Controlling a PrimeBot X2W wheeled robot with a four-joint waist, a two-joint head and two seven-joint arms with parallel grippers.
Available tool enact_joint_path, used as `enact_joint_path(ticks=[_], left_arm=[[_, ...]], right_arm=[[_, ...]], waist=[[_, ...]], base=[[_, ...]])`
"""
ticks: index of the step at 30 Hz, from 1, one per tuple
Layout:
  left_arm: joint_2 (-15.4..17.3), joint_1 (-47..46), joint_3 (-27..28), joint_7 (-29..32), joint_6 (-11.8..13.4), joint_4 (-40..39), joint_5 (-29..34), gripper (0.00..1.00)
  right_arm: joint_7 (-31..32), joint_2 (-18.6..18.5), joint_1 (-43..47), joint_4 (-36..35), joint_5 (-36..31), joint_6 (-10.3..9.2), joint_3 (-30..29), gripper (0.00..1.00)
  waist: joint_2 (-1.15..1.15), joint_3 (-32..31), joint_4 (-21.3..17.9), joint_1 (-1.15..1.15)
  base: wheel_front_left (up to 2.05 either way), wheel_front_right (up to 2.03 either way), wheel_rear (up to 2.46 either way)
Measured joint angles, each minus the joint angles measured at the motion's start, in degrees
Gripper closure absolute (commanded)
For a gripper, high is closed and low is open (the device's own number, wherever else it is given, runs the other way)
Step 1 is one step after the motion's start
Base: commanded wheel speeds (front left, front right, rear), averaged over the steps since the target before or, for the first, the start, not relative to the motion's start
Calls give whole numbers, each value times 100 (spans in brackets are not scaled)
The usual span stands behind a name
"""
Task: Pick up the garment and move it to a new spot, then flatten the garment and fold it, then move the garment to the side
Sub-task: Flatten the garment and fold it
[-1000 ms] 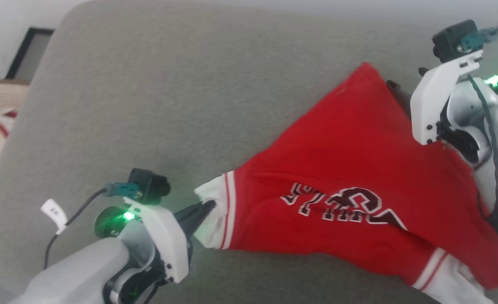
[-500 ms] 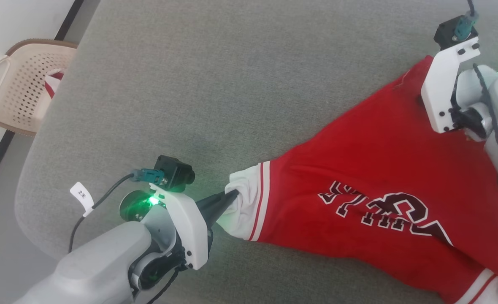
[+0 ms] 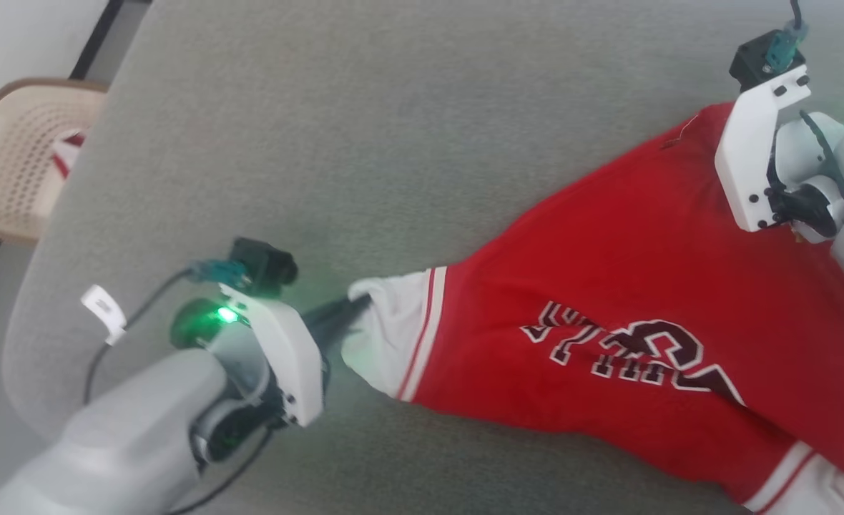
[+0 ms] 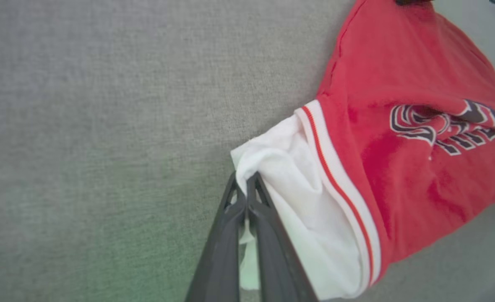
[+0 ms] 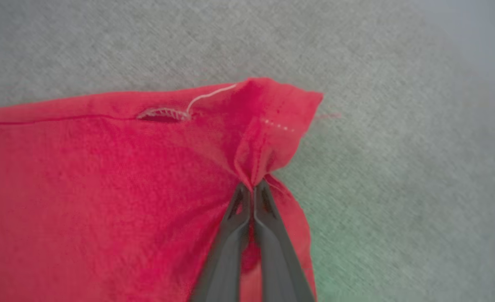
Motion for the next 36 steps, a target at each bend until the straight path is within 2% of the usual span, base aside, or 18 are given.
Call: enact_joint_path(ticks=[6, 11, 18, 28, 36], left_arm=[[396, -329, 162, 192, 181, -127, 15, 100], [1015, -995, 393, 632, 391, -532, 146, 100], [1526, -1914, 673, 1129, 546, -727, 360, 100], [1695, -2956, 924, 1532, 404, -355, 537, 100], [1497, -3605, 949, 1639, 182, 214, 777, 100]], right_arm=[[-465, -141, -20, -270, 331, -3, 249, 100], [-880, -321, -158, -759, 579, -3, 511, 100], [-1230, -591, -383, -1427, 728, -3, 675, 100], [-1378, -936, -627, -2366, 708, -3, 488, 100], [-1399, -1007, -708, -2604, 532, -2, 66, 100]], waist=[[0, -226, -292, 0], [0, -551, -619, 0], [0, -927, -1062, 0], [0, -1364, -1619, 0], [0, -1432, -1803, 0]], base=[[0, 0, 0], [0, 0, 0], [0, 0, 0], [0, 0, 0], [0, 0, 0]])
